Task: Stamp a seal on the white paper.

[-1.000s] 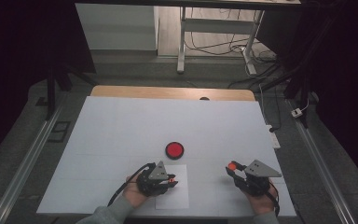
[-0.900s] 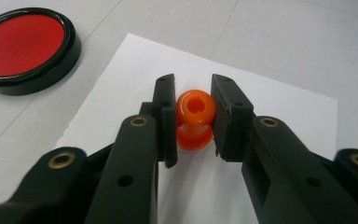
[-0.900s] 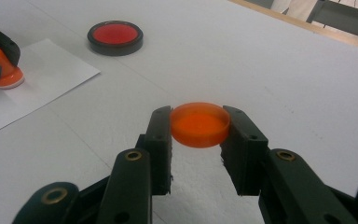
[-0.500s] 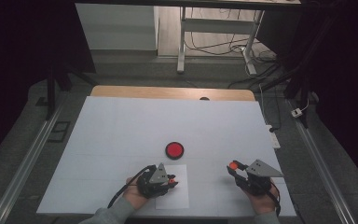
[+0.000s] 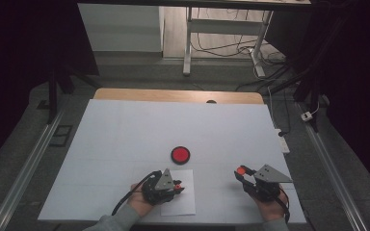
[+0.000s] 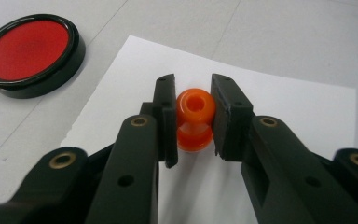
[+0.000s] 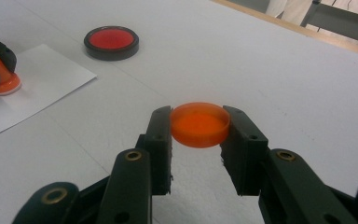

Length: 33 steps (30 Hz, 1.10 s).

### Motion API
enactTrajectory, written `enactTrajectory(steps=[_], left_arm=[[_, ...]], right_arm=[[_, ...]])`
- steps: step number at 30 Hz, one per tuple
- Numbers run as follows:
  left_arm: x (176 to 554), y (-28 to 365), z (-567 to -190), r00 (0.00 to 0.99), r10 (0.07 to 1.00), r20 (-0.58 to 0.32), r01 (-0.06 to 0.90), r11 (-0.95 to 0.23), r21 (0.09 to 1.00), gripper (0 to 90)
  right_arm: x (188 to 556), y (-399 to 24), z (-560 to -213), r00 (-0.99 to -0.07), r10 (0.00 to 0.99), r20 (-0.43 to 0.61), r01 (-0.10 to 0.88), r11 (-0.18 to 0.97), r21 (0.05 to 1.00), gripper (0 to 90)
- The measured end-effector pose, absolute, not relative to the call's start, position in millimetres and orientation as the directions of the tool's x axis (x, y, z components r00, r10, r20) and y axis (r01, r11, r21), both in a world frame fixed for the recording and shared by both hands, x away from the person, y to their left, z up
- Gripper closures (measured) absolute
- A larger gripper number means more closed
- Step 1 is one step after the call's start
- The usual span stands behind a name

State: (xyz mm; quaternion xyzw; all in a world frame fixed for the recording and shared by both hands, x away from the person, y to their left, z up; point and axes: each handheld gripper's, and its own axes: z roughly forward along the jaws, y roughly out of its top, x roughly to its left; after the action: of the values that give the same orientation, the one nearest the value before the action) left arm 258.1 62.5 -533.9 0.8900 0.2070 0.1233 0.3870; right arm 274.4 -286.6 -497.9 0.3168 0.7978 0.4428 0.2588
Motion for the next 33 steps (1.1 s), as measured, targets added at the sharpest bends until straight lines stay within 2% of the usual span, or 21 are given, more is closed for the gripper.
enactTrajectory(steps=[27,29,33], left_arm=[[260,65,-533,0.896,0.442,0.050,0.261,-0.613,0.746,72.3],[261,68,-530,0.902,0.431,0.033,0.253,-0.588,0.768,72.3],[264,79,-516,0.883,0.468,-0.023,0.272,-0.473,0.838,72.3]], right_arm=[[274,-286,-497,-0.670,0.731,-0.130,0.274,0.406,0.872,64.2],[274,-285,-497,-0.670,0.730,-0.133,0.274,0.409,0.870,64.2],[274,-284,-498,-0.676,0.726,-0.129,0.273,0.409,0.871,64.1]])
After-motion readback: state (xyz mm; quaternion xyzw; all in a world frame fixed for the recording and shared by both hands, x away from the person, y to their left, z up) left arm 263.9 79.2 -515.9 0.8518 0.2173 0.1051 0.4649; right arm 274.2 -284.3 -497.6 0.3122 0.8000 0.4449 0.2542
